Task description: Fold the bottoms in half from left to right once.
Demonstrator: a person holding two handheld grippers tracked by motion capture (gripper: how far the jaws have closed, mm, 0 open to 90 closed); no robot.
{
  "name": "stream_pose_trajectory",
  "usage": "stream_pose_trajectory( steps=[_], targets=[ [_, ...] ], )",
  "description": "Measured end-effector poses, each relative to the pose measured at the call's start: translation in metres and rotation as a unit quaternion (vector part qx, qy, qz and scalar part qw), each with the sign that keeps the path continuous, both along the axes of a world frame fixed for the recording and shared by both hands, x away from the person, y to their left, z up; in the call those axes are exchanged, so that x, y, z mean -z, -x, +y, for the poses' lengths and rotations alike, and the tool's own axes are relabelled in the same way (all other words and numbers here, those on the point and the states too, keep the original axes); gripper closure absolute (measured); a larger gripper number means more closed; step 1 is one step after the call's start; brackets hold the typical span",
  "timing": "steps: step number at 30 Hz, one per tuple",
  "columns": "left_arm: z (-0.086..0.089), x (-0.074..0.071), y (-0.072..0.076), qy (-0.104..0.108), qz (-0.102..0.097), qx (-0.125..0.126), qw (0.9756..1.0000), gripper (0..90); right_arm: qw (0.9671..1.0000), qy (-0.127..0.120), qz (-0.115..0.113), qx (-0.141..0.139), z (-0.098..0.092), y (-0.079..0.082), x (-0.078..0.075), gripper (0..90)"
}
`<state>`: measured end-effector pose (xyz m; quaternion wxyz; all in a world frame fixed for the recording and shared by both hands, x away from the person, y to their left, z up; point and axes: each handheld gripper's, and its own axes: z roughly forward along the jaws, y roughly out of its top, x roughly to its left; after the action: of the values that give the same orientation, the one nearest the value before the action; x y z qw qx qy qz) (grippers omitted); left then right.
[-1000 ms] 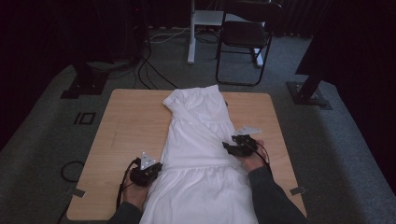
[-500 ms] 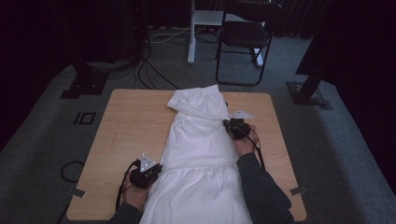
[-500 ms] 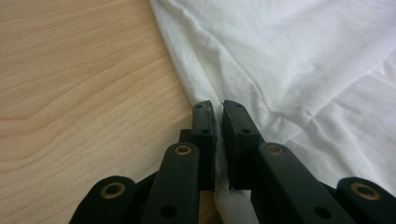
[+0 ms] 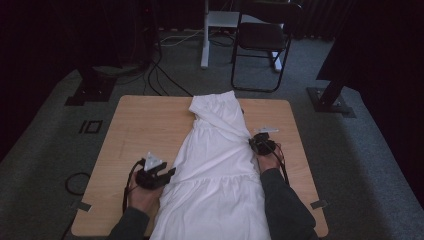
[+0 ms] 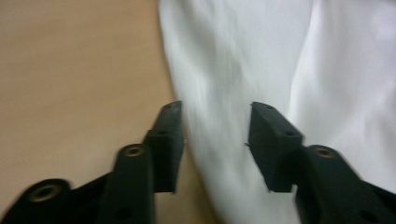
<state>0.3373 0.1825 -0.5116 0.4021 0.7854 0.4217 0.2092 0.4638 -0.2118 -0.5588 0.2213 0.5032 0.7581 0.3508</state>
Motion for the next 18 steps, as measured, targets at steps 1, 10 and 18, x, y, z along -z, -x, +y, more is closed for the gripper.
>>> stream_pose_trajectory(
  steps=[1,10,18],
  targets=[
    [-0.007,-0.006,-0.011,-0.009,-0.006,0.005,0.9999,51.4,1.0000,-0.004,0.003,0.002,0.000,0.000,0.000,86.5],
    [-0.061,0.026,-0.105,-0.043,0.042,-0.020,0.9980,47.9,0.9999,-0.012,0.002,0.001,-0.003,0.000,0.001,86.0],
    [-0.048,0.042,-0.080,-0.039,0.042,-0.020,0.9981,68.8,0.9997,-0.022,-0.001,-0.009,-0.003,0.018,0.003,83.6]
  ],
)
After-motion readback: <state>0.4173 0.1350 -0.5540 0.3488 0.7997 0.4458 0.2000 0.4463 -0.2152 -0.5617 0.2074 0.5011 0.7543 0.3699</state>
